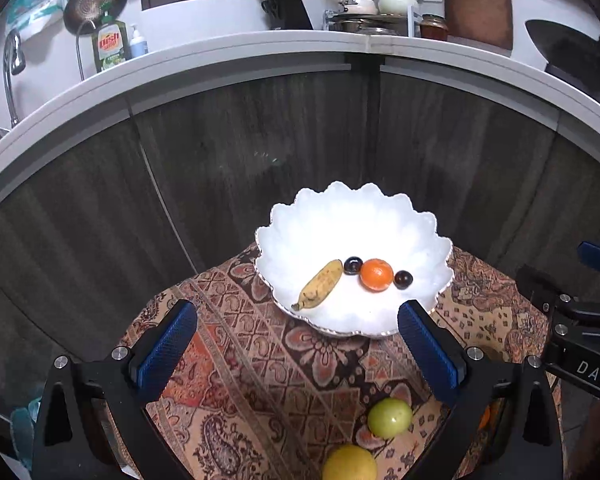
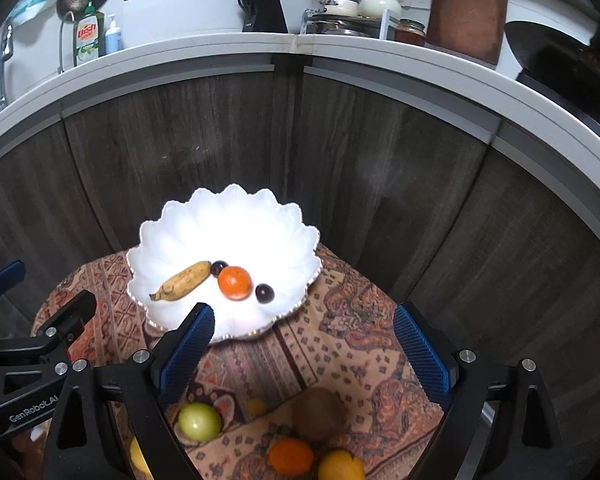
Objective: Organize fruits
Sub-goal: 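Open the left gripper to drop the plum while the right gripper drops the mandarin, then withdraw both open grippers from the bowl toward the remaining fruit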
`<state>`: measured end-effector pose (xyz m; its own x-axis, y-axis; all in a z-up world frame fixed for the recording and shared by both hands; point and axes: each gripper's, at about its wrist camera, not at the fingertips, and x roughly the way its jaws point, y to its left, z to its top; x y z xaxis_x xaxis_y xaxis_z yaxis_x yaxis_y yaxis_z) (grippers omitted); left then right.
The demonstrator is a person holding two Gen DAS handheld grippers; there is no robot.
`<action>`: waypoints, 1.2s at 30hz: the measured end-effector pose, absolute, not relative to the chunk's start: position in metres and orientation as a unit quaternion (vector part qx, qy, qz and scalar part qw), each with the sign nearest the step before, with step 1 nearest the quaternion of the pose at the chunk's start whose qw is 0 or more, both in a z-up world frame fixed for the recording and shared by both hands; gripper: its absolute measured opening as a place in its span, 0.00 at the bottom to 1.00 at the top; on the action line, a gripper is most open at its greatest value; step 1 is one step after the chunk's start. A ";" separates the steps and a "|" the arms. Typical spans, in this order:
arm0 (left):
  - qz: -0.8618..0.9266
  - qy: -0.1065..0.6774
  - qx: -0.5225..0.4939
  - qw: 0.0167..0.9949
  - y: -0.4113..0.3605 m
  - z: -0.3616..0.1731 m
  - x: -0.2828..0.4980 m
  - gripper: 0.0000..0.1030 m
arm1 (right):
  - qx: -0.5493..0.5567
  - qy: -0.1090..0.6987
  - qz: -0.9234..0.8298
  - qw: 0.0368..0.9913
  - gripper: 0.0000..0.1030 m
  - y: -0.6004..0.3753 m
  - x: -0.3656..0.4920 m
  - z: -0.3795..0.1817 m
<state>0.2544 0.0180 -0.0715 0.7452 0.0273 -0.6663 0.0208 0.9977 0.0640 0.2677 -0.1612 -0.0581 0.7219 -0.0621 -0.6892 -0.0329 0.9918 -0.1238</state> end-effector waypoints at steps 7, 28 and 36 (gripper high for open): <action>-0.003 0.361 0.029 0.932 0.004 -0.075 0.230 0.99 | -0.045 0.381 -0.018 0.923 0.89 -0.179 0.242 -0.066; -0.010 0.398 0.041 0.916 -0.024 -0.142 0.177 0.99 | -0.049 0.439 -0.029 0.897 0.89 -0.212 0.191 -0.135; -0.006 0.412 0.038 0.910 -0.030 -0.169 0.167 0.99 | -0.042 0.471 -0.029 0.881 0.82 -0.222 0.182 -0.171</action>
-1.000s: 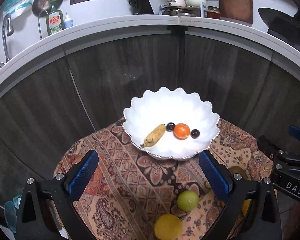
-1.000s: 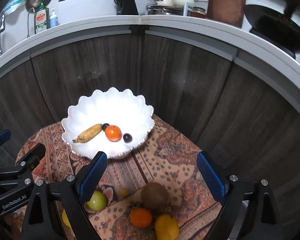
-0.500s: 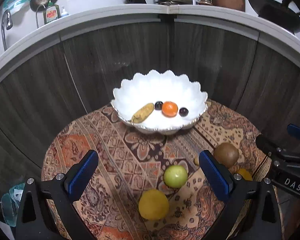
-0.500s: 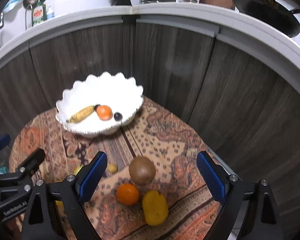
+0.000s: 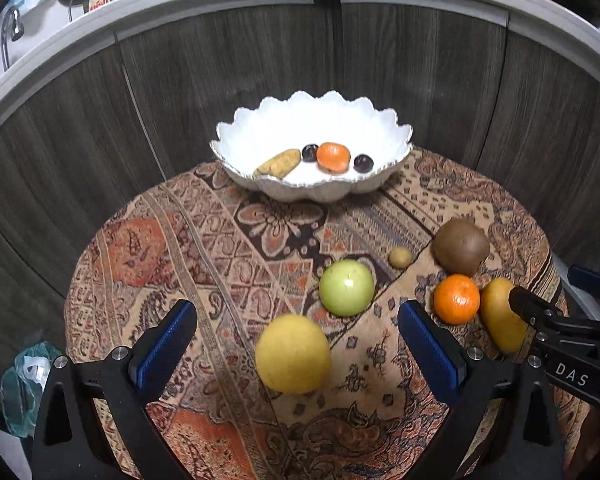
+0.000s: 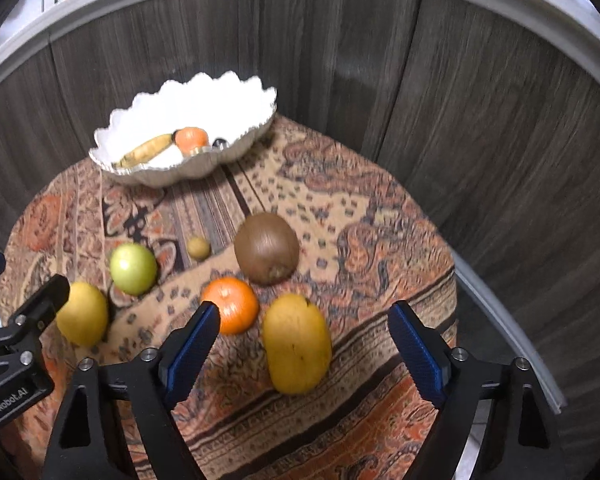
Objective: Organize fruits
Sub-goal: 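Withdraw both open grippers from the bowl toward the remaining fruit, then grasp the yellow grapefruit with the left gripper while the right gripper grasps the mango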
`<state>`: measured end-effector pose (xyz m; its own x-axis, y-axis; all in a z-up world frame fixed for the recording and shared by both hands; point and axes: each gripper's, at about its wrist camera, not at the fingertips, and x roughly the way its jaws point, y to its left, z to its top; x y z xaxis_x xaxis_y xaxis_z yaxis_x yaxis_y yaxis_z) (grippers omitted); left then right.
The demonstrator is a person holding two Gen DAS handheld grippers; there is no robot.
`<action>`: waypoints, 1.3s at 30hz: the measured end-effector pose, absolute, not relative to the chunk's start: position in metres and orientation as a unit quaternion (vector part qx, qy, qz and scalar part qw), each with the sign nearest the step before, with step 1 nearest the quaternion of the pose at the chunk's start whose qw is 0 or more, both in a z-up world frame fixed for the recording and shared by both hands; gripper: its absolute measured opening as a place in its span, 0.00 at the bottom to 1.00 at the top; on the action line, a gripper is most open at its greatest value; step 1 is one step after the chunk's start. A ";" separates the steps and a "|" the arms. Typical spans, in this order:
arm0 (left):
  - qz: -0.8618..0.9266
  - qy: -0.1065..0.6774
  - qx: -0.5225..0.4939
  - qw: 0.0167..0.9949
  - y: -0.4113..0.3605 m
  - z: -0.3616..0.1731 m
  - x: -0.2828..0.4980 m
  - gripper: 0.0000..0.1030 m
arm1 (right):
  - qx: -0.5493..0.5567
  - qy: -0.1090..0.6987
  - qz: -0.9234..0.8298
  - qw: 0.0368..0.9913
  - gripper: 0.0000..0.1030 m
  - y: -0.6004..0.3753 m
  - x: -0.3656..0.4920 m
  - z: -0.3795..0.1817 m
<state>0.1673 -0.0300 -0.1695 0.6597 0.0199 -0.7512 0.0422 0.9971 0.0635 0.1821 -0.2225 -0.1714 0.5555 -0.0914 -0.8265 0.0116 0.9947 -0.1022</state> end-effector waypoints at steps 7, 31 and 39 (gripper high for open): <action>0.000 0.429 0.030 0.903 -0.030 -0.192 0.167 0.98 | -0.022 0.489 -0.029 0.871 0.80 -0.228 0.178 -0.197; 0.004 0.474 0.032 0.880 -0.030 -0.240 0.182 0.68 | -0.026 0.500 -0.036 0.865 0.63 -0.233 0.193 -0.240; 0.010 0.470 0.039 0.882 -0.028 -0.239 0.181 0.52 | -0.024 0.494 -0.022 0.869 0.49 -0.228 0.191 -0.239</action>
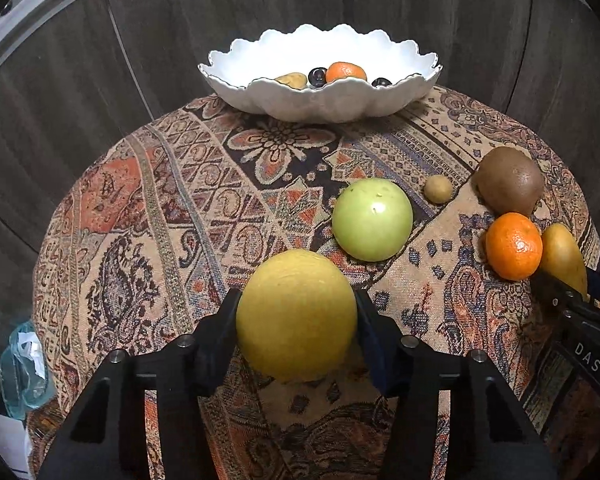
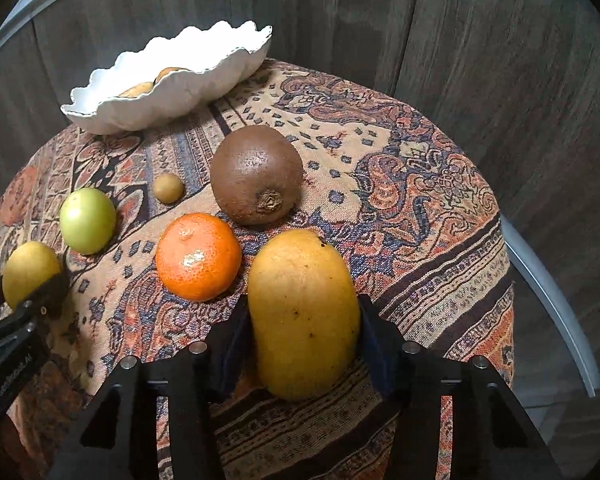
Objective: Organize fruits
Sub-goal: 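Grasp the yellow grapefruit with the left gripper while the right gripper grasps the mango, then lift the grapefruit with the left gripper while the right gripper carries the mango over the bowl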
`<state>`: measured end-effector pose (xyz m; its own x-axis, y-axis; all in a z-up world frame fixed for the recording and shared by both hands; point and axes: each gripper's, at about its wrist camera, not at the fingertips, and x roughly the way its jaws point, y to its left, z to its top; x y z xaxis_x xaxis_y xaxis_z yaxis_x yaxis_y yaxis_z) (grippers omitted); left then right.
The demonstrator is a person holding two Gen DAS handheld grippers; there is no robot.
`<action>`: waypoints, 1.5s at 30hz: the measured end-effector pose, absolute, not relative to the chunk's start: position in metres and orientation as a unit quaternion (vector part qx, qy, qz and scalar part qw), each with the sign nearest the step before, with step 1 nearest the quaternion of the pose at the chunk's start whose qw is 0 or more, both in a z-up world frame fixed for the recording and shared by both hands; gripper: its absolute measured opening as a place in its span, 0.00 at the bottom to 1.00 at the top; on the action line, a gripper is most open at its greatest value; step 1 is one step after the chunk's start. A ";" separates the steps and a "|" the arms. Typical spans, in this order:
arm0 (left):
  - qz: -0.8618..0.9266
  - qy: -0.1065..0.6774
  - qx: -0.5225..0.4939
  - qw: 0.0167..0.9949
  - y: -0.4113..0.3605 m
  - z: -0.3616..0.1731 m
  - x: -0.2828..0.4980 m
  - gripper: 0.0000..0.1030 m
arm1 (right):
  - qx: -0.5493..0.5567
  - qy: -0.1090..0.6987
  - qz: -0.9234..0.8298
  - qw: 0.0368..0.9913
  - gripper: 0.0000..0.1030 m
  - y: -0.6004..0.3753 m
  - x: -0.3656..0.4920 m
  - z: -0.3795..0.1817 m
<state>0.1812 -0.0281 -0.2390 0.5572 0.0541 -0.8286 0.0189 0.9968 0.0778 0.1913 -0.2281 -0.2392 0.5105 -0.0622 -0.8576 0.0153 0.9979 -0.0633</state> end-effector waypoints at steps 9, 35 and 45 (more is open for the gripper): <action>0.002 0.472 0.034 0.881 -0.031 -0.235 0.176 0.52 | -0.014 0.490 -0.021 0.871 0.49 -0.231 0.187 -0.233; -0.008 0.425 -0.001 0.905 -0.011 -0.162 0.177 0.52 | -0.014 0.437 0.013 0.899 0.49 -0.204 0.181 -0.160; -0.011 0.403 -0.007 0.915 0.000 -0.132 0.199 0.52 | -0.019 0.410 0.033 0.911 0.49 -0.187 0.206 -0.124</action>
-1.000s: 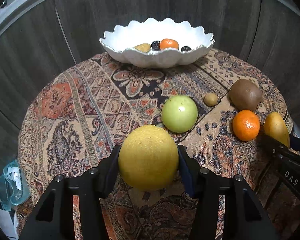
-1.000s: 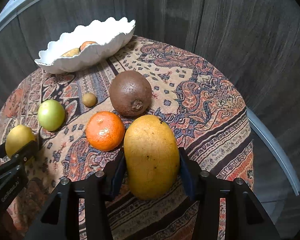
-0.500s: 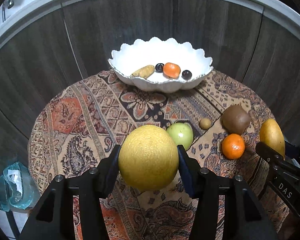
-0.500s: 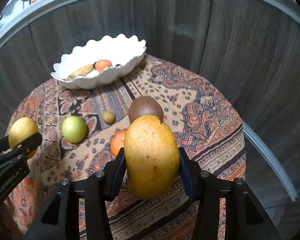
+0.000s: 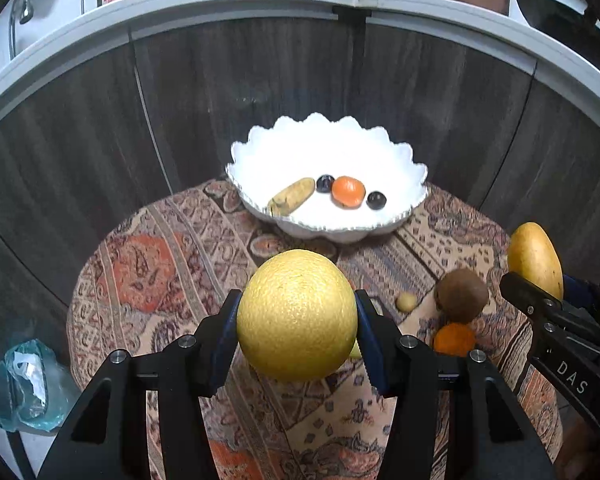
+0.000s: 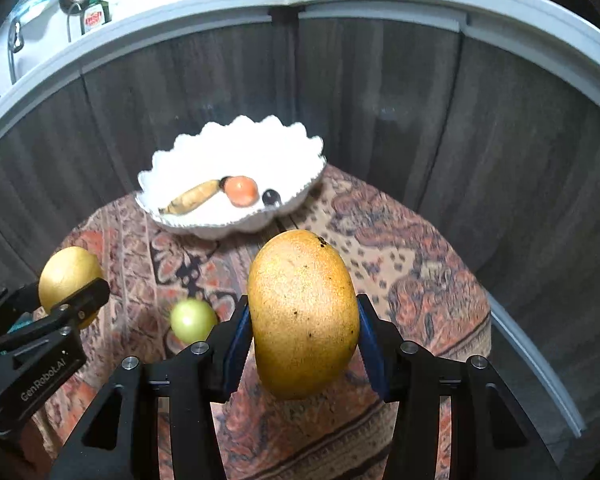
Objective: Organize fruits
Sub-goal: 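Lift the grapefruit with the left gripper while the right gripper carries the mango over the bowl, then release the grapefruit into the bowl while the right gripper releases the mango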
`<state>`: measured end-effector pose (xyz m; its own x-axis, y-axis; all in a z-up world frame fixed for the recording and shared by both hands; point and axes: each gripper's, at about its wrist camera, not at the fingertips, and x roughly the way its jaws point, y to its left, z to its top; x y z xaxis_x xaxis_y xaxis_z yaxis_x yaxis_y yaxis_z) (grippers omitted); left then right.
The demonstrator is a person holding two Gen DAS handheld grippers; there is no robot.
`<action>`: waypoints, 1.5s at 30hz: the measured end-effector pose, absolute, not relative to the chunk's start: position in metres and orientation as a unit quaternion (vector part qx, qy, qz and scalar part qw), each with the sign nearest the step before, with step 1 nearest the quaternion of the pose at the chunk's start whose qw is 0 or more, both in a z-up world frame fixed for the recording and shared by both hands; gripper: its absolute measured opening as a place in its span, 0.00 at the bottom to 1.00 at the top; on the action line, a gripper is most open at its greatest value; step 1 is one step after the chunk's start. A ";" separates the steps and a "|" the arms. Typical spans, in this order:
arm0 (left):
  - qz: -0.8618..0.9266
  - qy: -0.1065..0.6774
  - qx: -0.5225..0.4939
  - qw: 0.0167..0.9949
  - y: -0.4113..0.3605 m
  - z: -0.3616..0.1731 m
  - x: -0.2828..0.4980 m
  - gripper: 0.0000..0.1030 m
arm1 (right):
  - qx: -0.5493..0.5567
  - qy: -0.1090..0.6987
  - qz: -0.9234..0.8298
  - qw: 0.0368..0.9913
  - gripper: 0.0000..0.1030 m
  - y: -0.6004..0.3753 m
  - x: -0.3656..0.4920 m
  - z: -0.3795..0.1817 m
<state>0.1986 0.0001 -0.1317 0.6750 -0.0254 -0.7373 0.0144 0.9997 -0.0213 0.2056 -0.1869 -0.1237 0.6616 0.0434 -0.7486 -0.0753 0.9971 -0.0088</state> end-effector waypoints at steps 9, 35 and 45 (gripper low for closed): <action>-0.019 0.387 0.003 0.922 0.005 -0.112 0.234 0.52 | -0.032 0.390 0.040 0.919 0.49 -0.175 0.240 -0.101; -0.059 0.414 0.014 0.908 -0.005 -0.137 0.357 0.52 | -0.044 0.427 0.069 0.901 0.49 -0.167 0.361 -0.127; -0.065 0.439 0.014 0.896 -0.010 -0.169 0.390 0.52 | -0.048 0.452 0.069 0.888 0.48 -0.167 0.401 -0.157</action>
<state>0.3898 -0.0101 -0.1691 0.6063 -0.1038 -0.7885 0.1283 0.9912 -0.0319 0.4008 -0.1668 -0.1574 0.5820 0.0800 -0.8092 -0.1664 0.9858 -0.0222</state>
